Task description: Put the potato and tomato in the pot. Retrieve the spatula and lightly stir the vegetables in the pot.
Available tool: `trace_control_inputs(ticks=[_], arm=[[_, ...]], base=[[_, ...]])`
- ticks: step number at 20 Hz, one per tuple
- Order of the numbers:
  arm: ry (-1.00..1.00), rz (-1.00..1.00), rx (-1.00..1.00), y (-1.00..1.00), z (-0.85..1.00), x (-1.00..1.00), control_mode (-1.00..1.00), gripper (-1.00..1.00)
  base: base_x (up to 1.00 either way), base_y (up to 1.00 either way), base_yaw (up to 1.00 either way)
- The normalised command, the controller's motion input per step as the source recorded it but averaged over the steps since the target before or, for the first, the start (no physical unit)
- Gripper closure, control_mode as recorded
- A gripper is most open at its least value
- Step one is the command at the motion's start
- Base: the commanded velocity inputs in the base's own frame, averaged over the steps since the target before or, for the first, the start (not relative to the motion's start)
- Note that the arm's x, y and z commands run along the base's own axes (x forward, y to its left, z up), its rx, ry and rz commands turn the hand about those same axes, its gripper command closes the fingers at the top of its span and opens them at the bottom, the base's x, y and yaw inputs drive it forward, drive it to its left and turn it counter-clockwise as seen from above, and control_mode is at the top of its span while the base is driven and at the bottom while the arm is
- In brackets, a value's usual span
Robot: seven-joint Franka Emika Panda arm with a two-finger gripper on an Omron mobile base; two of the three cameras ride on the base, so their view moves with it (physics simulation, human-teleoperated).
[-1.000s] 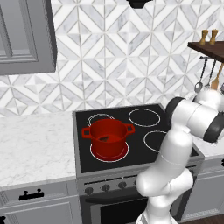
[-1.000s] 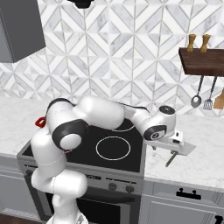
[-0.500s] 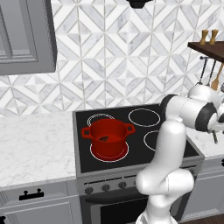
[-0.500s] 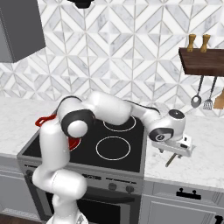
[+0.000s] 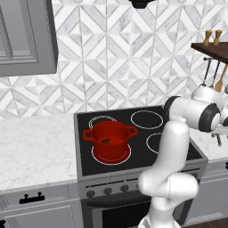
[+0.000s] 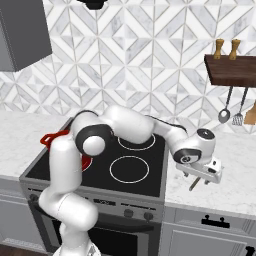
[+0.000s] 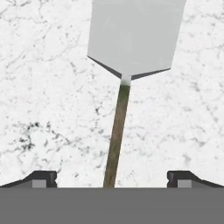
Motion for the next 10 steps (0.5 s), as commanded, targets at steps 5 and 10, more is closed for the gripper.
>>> trace_control_inputs(ticks=[5, 10], arm=[[0.00, -0.04, 0.00, 0.02, -0.19, 0.00, -1.00, -1.00], [0.00, -0.05, 0.00, 0.02, -0.14, 0.00, -1.00, -1.00]], base=[[0.00, 0.00, 0.00], [0.00, 0.00, 0.00]])
